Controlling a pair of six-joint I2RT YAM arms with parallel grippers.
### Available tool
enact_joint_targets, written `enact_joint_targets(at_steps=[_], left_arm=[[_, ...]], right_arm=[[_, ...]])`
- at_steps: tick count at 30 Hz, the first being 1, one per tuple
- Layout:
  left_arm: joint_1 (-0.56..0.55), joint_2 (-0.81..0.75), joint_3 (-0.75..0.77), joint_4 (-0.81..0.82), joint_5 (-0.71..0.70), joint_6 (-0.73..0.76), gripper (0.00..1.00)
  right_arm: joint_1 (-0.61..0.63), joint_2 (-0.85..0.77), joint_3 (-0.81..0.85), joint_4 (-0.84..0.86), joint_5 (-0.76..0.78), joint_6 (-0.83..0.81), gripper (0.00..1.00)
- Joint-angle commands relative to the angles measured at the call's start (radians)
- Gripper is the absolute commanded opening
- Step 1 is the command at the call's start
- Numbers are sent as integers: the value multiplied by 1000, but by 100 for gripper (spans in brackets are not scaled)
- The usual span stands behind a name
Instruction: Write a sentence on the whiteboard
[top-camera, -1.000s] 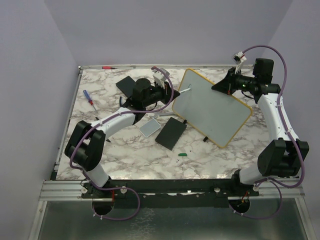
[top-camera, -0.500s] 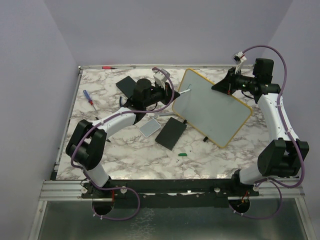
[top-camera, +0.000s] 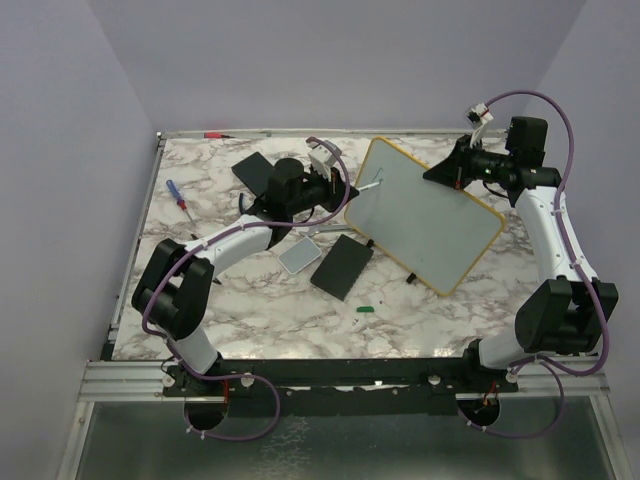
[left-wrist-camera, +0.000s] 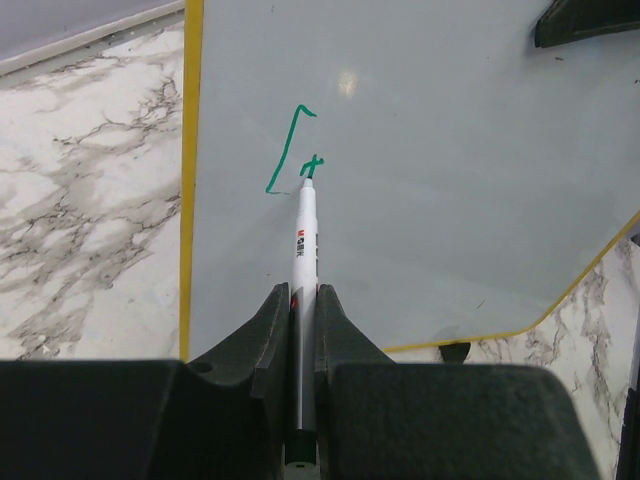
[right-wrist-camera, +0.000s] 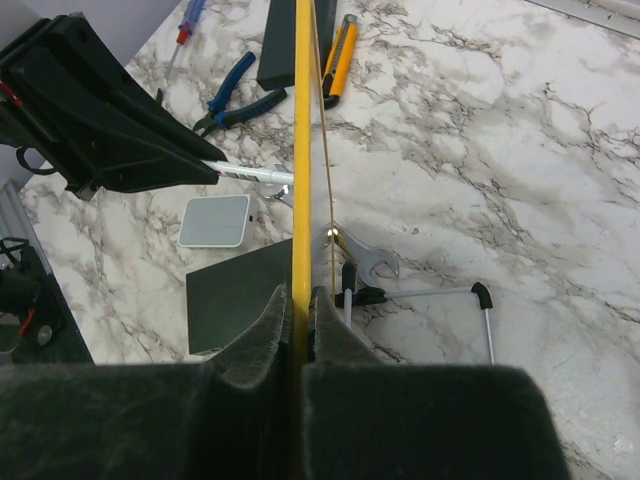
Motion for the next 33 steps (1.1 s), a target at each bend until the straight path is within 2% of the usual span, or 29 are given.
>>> enact_joint_targets(at_steps=[1,18,33], left_arm=[[2,6,-24,-39,-38,41,0],[2,-12,-20,-57,-44,54,0],[2,-152,-47,-30,1,18,0]], right_arm=[[12,-7,-24,-72,-33,-2,1],[13,-10,-24,-73,-32,-2,1],[12,-12,-21,-76,-31,0,1]])
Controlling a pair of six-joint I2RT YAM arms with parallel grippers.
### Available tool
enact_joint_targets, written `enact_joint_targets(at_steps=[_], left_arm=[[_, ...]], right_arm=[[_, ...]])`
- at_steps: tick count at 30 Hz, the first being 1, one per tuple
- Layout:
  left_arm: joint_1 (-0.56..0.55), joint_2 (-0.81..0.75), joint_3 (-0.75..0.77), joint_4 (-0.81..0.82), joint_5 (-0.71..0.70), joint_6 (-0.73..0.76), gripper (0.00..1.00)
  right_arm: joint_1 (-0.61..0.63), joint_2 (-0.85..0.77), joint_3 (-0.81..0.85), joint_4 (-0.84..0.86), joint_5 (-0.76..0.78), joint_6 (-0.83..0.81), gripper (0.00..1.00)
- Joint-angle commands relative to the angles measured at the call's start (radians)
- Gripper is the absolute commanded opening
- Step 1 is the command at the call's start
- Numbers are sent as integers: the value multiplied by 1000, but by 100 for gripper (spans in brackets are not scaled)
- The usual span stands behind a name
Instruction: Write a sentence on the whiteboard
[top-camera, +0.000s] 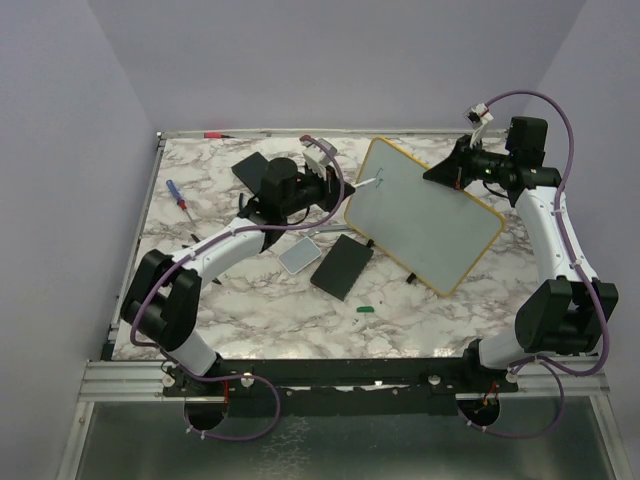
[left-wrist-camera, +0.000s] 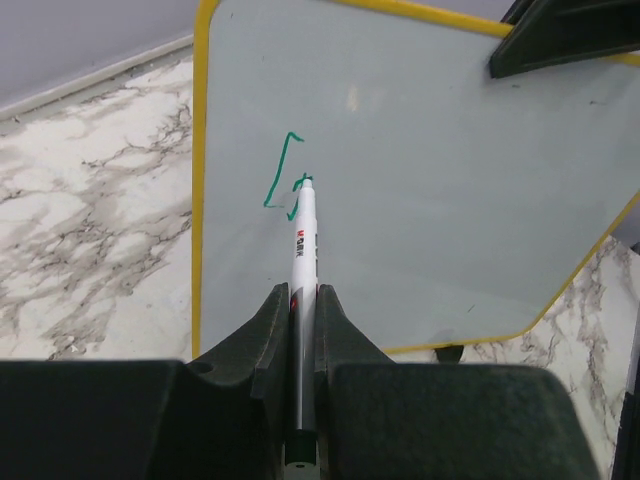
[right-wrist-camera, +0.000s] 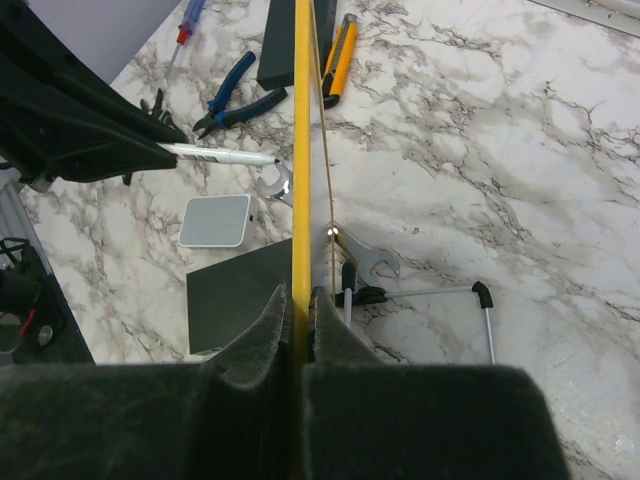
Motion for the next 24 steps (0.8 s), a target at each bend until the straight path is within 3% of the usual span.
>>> enact_joint_targets(at_steps=[1,8,24], left_arm=[[1,-93,-31,14,20,-13,0],[-12,-115,-43,7,16,-19,0],[-81,16,52,-5,-2,-13,0]], right_arm=[[12,-12,-21,-74,-33,0,1],[12,-15,-20,-71,-36,4,1],[12,-7,-30,-59,-40,4,1]])
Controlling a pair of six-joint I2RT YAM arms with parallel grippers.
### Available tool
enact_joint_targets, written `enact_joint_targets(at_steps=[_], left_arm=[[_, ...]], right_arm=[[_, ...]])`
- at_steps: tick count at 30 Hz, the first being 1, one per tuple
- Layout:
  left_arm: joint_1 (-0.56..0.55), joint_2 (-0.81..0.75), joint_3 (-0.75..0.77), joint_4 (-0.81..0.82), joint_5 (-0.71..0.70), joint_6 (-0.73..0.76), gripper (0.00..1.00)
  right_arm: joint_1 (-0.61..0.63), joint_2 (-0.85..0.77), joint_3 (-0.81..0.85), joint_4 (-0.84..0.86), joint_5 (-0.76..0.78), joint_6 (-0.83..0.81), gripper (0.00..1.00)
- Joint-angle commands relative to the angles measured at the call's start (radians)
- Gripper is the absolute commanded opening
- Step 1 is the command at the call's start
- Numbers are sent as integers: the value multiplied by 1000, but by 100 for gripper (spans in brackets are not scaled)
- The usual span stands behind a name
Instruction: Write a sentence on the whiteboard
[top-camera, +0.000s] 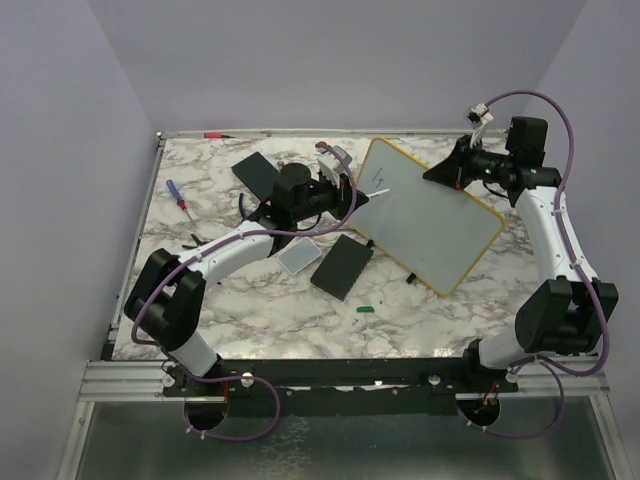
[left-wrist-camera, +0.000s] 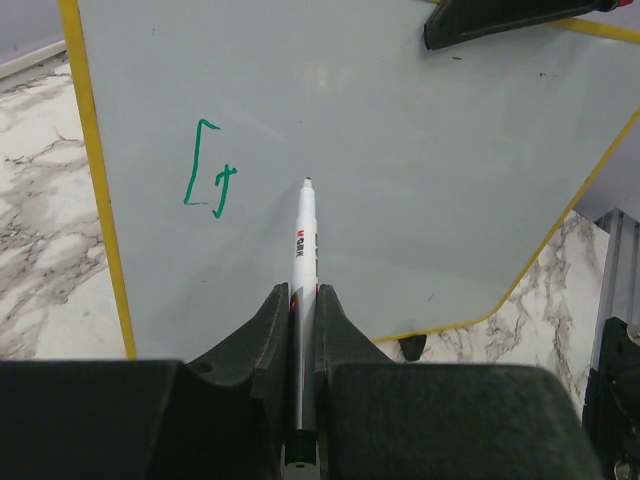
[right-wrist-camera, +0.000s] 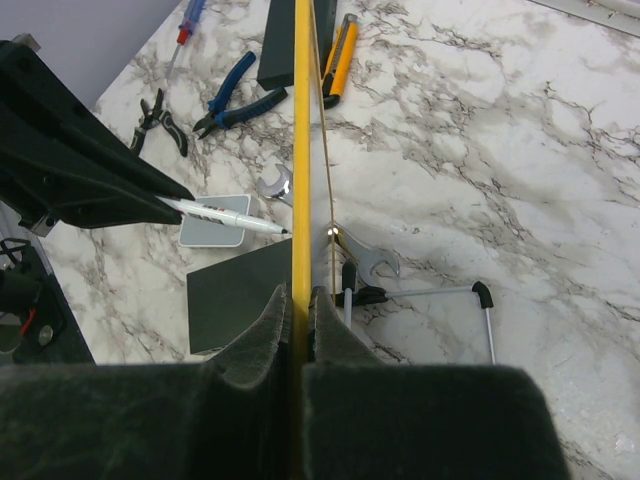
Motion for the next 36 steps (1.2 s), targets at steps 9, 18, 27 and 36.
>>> enact_joint_targets(at_steps=[9,18,27,36], left_arm=[[-7,59,66,-1,-31,2,0],[-5,72,73,-2,-61,1,0],[-3,71,55,-5,-97,-3,0],[-2,58,24,-25,-108,14,0]], right_arm=[[12,2,-27,-58,-39,3,1],[12,8,-25,-58,-39,3,1],[12,5,-25,-58,-39,3,1],[12,2,-26,-62,-39,3,1]])
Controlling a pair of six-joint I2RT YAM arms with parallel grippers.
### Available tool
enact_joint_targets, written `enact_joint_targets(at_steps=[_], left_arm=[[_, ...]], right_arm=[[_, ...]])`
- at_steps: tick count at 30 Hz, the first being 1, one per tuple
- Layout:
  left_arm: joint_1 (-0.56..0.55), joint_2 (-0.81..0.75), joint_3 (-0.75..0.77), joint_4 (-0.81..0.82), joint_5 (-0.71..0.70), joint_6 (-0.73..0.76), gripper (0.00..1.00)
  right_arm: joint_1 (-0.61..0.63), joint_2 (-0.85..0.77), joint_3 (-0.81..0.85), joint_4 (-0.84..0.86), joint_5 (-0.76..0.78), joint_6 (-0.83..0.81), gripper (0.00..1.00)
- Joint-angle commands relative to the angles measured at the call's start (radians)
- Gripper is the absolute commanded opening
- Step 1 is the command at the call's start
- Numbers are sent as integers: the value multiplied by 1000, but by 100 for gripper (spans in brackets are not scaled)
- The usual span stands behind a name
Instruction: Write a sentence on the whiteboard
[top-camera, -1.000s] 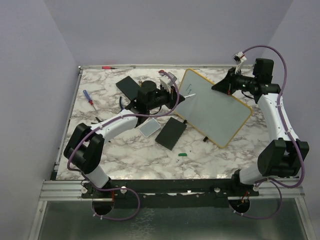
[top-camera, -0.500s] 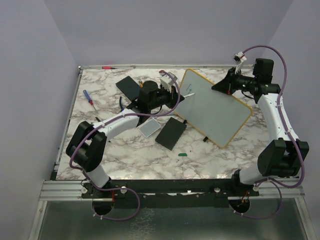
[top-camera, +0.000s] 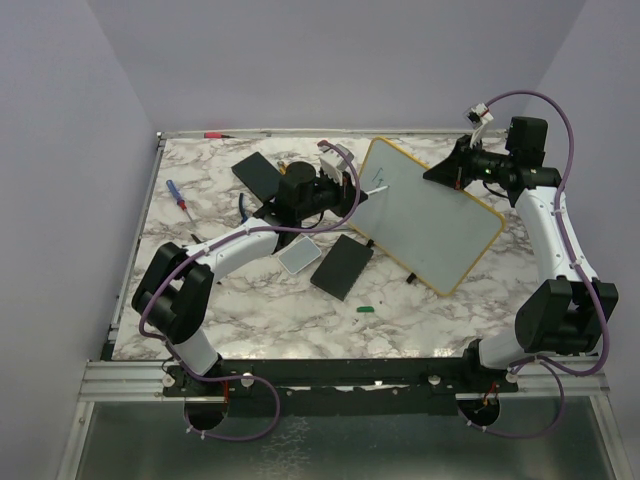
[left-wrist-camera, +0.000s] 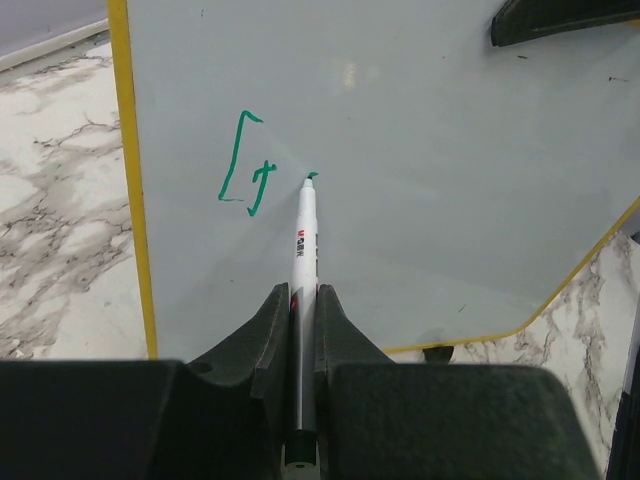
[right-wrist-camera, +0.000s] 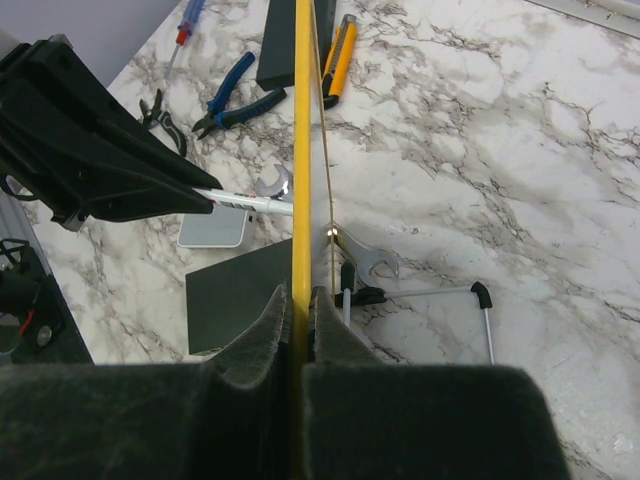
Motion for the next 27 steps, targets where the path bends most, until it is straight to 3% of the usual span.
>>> enact_joint_targets(at_steps=[1,27], left_arm=[[-2,-6,-15,-21,-36,13,0],[-21,9,7,0,12,-8,0]], right_arm=[[12,2,-25,-65,-39,3,1],[12,8,-22,-67,-38,1,1]])
